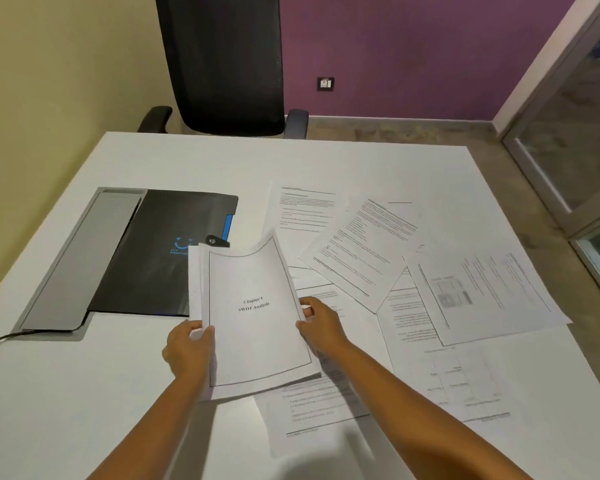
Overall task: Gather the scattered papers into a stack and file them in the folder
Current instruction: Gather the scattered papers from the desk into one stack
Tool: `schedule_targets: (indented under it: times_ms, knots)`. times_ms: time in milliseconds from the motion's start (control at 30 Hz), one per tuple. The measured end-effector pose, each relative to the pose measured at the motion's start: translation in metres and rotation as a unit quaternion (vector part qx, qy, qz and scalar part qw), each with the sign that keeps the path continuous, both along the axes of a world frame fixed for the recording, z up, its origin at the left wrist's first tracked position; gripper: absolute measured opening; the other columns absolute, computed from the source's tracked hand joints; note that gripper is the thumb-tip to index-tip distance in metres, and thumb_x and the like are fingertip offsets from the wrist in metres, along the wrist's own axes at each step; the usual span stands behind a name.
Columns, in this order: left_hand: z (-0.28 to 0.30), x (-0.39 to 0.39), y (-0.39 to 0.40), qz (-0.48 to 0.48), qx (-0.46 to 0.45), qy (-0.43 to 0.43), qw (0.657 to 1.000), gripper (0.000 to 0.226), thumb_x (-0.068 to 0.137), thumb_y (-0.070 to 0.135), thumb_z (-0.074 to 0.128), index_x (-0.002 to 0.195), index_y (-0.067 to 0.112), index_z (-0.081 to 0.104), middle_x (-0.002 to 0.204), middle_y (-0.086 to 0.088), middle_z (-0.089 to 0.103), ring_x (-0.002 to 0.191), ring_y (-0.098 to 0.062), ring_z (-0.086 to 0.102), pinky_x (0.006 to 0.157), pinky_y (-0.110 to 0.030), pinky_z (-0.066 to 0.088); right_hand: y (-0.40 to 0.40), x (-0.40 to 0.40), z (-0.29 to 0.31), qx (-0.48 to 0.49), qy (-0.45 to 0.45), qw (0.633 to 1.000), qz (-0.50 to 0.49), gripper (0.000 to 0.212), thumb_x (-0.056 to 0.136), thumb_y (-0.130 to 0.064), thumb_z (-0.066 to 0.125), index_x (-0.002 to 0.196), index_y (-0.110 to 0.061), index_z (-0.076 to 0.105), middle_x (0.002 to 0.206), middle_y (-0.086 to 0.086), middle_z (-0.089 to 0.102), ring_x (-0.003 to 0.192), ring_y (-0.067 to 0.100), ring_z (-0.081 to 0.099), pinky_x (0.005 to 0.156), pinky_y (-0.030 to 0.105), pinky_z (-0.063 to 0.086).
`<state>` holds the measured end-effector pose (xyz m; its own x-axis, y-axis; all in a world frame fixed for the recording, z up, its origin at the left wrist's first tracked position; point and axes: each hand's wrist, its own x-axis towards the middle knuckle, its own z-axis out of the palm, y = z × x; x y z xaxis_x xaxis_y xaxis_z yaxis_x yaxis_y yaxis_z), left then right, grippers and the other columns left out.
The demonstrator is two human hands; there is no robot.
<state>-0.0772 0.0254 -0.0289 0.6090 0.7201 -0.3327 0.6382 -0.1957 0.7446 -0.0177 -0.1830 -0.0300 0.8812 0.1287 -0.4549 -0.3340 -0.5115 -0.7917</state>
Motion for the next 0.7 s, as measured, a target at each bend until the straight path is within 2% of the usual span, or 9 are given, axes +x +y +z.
schedule_targets:
  times_ms: [67, 100, 200, 267, 300, 400, 533, 633, 700]
  knots:
    - [-0.001, -0.003, 0.002, -0.002, -0.039, 0.006, 0.999, 0.032, 0.087, 0.015, 0.060, 0.115, 0.000, 0.059, 0.139, -0.017, 0.047, 0.125, -0.036, 0.044, 0.105, -0.043, 0.034, 0.003, 0.001, -0.001, -0.008, 0.004, 1.000, 0.011, 0.043, 0.086, -0.001, 0.059, 0.127, -0.013, 0.052, 0.076, -0.021, 0.048, 0.065, -0.007, 0.049, 0.046, -0.004, 0.035]
    - [-0.001, -0.003, 0.003, 0.004, -0.068, 0.000, 0.998, 0.032, 0.087, 0.013, 0.060, 0.116, 0.001, 0.057, 0.139, -0.017, 0.046, 0.123, -0.035, 0.046, 0.104, -0.042, 0.036, 0.003, 0.001, -0.001, -0.014, 0.003, 1.000, 0.011, 0.043, 0.085, -0.001, 0.059, 0.127, -0.013, 0.052, 0.076, -0.021, 0.048, 0.064, -0.006, 0.049, 0.046, -0.005, 0.034]
    - [0.004, -0.002, 0.005, 0.022, -0.107, -0.013, 0.994, 0.035, 0.086, 0.012, 0.061, 0.118, 0.004, 0.050, 0.127, -0.015, 0.051, 0.107, -0.030, 0.051, 0.089, -0.036, 0.042, 0.006, 0.002, -0.003, -0.027, 0.003, 1.000, 0.012, 0.045, 0.085, -0.004, 0.060, 0.128, -0.014, 0.051, 0.081, -0.016, 0.051, 0.071, 0.003, 0.053, 0.050, -0.001, 0.037]
    - [0.006, 0.000, 0.010, 0.041, -0.135, -0.010, 0.990, 0.041, 0.085, 0.013, 0.062, 0.120, 0.004, 0.044, 0.119, -0.014, 0.051, 0.099, -0.030, 0.051, 0.085, -0.035, 0.041, 0.006, 0.002, -0.003, -0.031, 0.009, 0.999, 0.023, 0.048, 0.085, -0.009, 0.062, 0.130, -0.016, 0.048, 0.090, -0.010, 0.055, 0.080, 0.009, 0.054, 0.062, 0.003, 0.039]
    - [0.005, 0.001, 0.014, 0.046, -0.158, -0.003, 0.986, 0.043, 0.085, 0.015, 0.063, 0.122, 0.003, 0.043, 0.113, -0.013, 0.052, 0.096, -0.030, 0.051, 0.084, -0.035, 0.042, 0.006, 0.002, -0.003, -0.030, 0.014, 0.999, 0.032, 0.050, 0.085, -0.012, 0.063, 0.132, -0.016, 0.046, 0.097, -0.006, 0.057, 0.085, 0.010, 0.054, 0.070, 0.010, 0.042]
    - [-0.002, 0.002, 0.024, -0.021, -0.202, 0.032, 0.979, 0.039, 0.088, 0.018, 0.059, 0.122, 0.001, 0.049, 0.110, -0.016, 0.059, 0.093, -0.031, 0.056, 0.086, -0.040, 0.046, 0.005, 0.000, -0.005, -0.039, 0.028, 0.997, 0.059, 0.053, 0.086, -0.016, 0.064, 0.135, -0.017, 0.044, 0.112, 0.002, 0.057, 0.096, 0.013, 0.054, 0.086, 0.021, 0.044]
    - [-0.004, 0.004, 0.030, -0.084, -0.260, 0.044, 0.961, 0.033, 0.090, 0.010, 0.054, 0.123, 0.004, 0.053, 0.118, -0.017, 0.063, 0.102, -0.034, 0.061, 0.095, -0.044, 0.047, -0.004, -0.007, -0.009, -0.063, -0.003, 0.997, 0.050, 0.054, 0.088, -0.023, 0.062, 0.137, -0.015, 0.041, 0.127, 0.008, 0.051, 0.102, 0.012, 0.049, 0.093, 0.026, 0.044]
    - [-0.001, 0.002, 0.036, -0.131, -0.260, 0.011, 0.957, 0.025, 0.090, 0.012, 0.056, 0.115, 0.012, 0.060, 0.111, -0.012, 0.068, 0.097, -0.027, 0.065, 0.088, -0.039, 0.050, -0.016, -0.006, -0.009, -0.059, -0.031, 0.998, 0.005, 0.059, 0.089, -0.023, 0.061, 0.141, -0.015, 0.034, 0.136, 0.010, 0.047, 0.115, 0.018, 0.050, 0.103, 0.032, 0.042]
    - [0.005, 0.001, 0.038, -0.157, -0.270, -0.013, 0.950, 0.021, 0.090, 0.014, 0.056, 0.109, 0.018, 0.062, 0.106, -0.005, 0.070, 0.095, -0.021, 0.066, 0.084, -0.036, 0.051, -0.021, -0.001, -0.007, -0.036, -0.003, 0.999, -0.016, 0.066, 0.088, -0.022, 0.063, 0.144, -0.018, 0.028, 0.139, 0.010, 0.046, 0.121, 0.021, 0.050, 0.101, 0.030, 0.043]
